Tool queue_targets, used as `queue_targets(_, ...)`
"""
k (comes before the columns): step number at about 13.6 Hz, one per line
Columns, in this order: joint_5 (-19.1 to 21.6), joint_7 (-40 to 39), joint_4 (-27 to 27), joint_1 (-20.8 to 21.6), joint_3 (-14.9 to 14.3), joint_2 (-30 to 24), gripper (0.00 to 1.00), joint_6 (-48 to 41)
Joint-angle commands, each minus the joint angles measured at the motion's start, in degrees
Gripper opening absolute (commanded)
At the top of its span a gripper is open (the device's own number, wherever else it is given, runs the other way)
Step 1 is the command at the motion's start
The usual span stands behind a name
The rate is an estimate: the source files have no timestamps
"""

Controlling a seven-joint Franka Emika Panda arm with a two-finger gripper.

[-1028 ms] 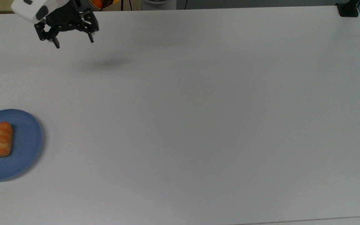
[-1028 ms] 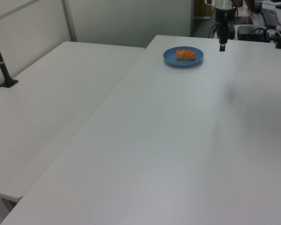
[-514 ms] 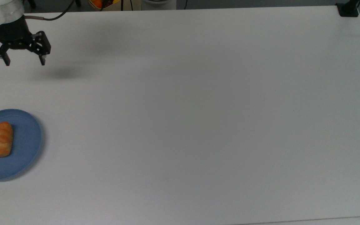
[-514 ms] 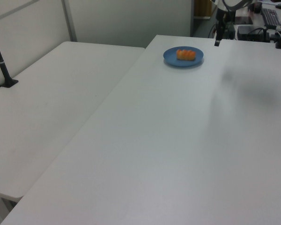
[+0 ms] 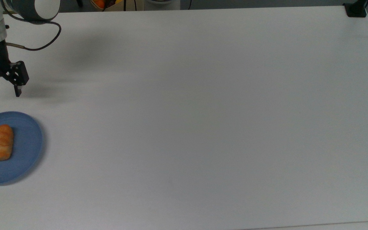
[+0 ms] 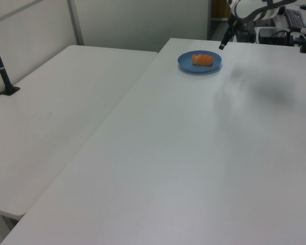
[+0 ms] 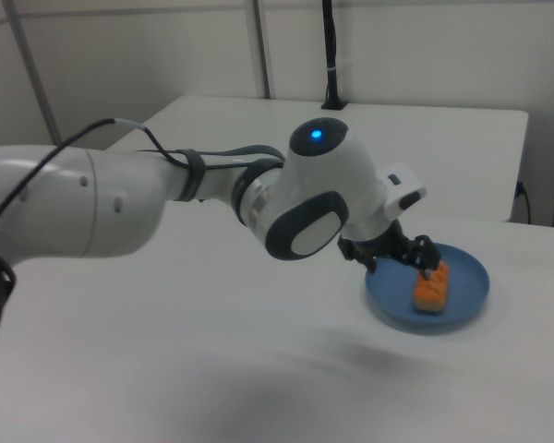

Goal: Put the bread on the table
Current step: 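Lower the gripper onto the orange bread roll and close on it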

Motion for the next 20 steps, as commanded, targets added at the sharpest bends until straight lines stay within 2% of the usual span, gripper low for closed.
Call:
queue_targets(1,4.6,0.0,10.0,-0.6,-0.4,7.4,1.0,1.6)
queue_targets(8,4.8,4.3,12.1,-0.4,0.4,15.1,1.0,14.9)
queue_targets(12,4.8,7.6,13.5,-1.2,3.6,18.3,1.0,19.7)
queue_targets(14,4.7,8.7,13.5,-1.1,3.7,19.0,0.99,20.3)
queue_targets(15,4.7,8.6,13.3,-1.0,3.7,19.1,0.92,20.4)
queue_targets(16,4.6,8.1,13.1,-1.0,3.7,19.1,0.8,20.4)
queue_targets(17,4.3,8.0,13.0,-1.0,3.7,19.2,0.59,20.4)
queue_targets(19,3.9,7.8,12.8,-0.9,3.7,19.1,0.04,20.4)
queue_targets(20,4.0,7.8,12.7,-0.9,3.7,19.1,0.0,20.4)
